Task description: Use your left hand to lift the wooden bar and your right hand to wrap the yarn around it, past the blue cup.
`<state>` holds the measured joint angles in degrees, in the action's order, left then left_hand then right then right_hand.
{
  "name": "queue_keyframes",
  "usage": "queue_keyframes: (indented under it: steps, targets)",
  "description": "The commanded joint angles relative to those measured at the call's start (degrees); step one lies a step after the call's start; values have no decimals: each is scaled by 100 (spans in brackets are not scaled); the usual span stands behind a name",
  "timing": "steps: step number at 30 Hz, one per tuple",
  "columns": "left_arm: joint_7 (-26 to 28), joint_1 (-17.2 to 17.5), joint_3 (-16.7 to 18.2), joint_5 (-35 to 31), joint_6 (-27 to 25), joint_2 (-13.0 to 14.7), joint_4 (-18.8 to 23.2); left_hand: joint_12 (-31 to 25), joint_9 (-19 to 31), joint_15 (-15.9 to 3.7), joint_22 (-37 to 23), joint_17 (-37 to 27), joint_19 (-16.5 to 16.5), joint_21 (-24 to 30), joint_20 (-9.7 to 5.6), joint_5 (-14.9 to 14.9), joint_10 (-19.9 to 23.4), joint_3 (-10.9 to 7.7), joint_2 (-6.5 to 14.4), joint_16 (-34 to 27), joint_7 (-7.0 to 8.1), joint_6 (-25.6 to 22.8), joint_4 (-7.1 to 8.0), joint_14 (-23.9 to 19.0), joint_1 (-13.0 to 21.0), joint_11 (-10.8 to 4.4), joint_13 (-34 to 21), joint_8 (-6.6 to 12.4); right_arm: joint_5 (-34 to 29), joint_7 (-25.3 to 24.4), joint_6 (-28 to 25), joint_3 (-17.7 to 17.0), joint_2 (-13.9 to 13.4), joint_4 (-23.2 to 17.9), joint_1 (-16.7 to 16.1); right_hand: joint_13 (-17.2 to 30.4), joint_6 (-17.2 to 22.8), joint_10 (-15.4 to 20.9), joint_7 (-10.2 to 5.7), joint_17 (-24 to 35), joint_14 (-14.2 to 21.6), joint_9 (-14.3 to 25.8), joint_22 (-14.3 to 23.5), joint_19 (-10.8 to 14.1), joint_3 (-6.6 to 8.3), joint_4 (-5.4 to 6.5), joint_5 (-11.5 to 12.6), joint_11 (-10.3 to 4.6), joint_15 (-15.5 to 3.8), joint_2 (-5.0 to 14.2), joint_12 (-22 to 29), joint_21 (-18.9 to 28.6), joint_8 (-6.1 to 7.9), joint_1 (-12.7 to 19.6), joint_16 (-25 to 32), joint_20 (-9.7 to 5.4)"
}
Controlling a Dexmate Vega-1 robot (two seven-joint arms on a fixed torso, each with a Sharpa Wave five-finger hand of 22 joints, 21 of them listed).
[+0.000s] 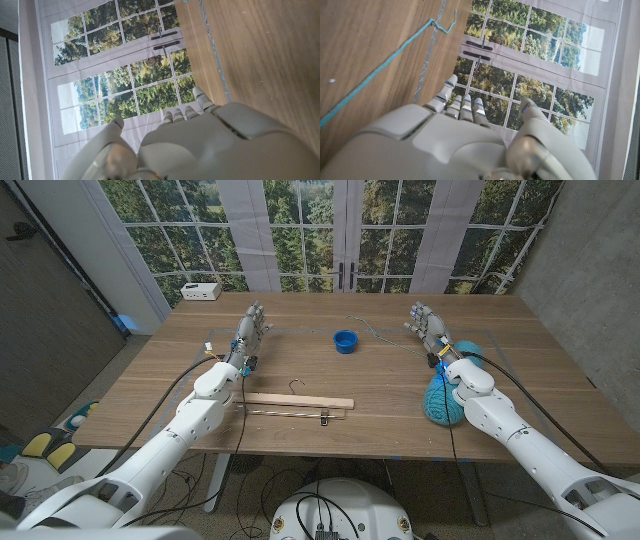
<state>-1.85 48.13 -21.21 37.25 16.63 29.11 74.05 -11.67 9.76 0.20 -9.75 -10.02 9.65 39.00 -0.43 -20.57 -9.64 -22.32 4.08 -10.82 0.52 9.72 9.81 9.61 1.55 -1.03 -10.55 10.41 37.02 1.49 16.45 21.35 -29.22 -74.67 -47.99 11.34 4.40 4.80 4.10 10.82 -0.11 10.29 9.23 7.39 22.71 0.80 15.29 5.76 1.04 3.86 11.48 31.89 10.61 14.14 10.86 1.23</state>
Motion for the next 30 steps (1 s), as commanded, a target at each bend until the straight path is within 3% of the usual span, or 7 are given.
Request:
queue_keyframes:
  steps: [1,7,9,11,14,17,30]
  targets:
    - [-35,-38,-7,13,34,-34,-93,-32,28,1,-27,-22,1329,26,-3,-41,-1442,-43,457,-33,7,1144,5,1231,6,7,-8,31,-66,-26,-43,24,-28,-52,46,19,-7,17,73,24,2,7,31,49,37,-31,19,45,72,-12,32,12,28,74,38,-6]
    - [-97,-87,-20,39,47,-72,-176,-30,28,3,-27,-23,1321,5,-3,-46,-1432,-36,457,-28,14,1140,6,1230,8,15,-9,27,-186,-107,-53,40,-98,-179,42,18,-18,10,54,8,16,7,32,60,28,-132,-3,42,133,-81,26,-34,24,146,41,18]
    - [-136,-106,-31,32,36,-56,-192,-33,28,15,-28,-23,1316,2,0,-47,-1423,-35,456,-28,27,1125,5,1227,8,11,-9,32,-276,-147,-87,59,-169,-275,31,18,10,13,-4,-4,88,11,37,53,40,-309,-45,42,309,-141,24,-123,36,302,67,200]
    - [-96,-105,-29,18,36,-61,-187,-31,28,19,-28,-23,1315,-6,19,-48,-1424,-32,453,-27,46,1108,5,1223,9,37,-9,37,-367,-215,-169,77,-252,-399,15,22,41,36,-108,-4,146,15,44,27,43,-413,-83,41,430,-161,33,-195,45,392,88,379]
    - [-127,-123,-32,37,18,-64,-202,-29,29,29,-28,-23,1306,-13,34,-50,-1422,-29,452,-28,67,1068,4,1217,10,42,-10,49,-554,-394,-365,107,-412,-654,-25,28,73,62,-272,4,259,20,50,29,43,-503,-119,57,531,-173,43,-254,53,468,130,508]
    - [-194,-159,-48,37,8,-53,-235,-39,30,78,-28,-22,1280,-30,92,-53,-1385,-22,446,-38,142,959,0,1173,15,73,-11,78,-770,-614,-566,131,-568,-927,-75,32,83,93,-349,9,335,23,54,33,49,-555,-138,62,569,-171,54,-284,55,519,157,560]
    - [-358,-276,-81,63,-13,-68,-373,-110,34,172,-26,-17,1088,-50,208,-58,-1134,1,397,-84,201,719,-37,942,53,126,-18,111,-1526,-1336,-1547,121,-1228,-2169,-371,43,149,149,-418,29,493,33,64,56,76,-684,-200,41,563,-147,72,-354,74,658,213,652]
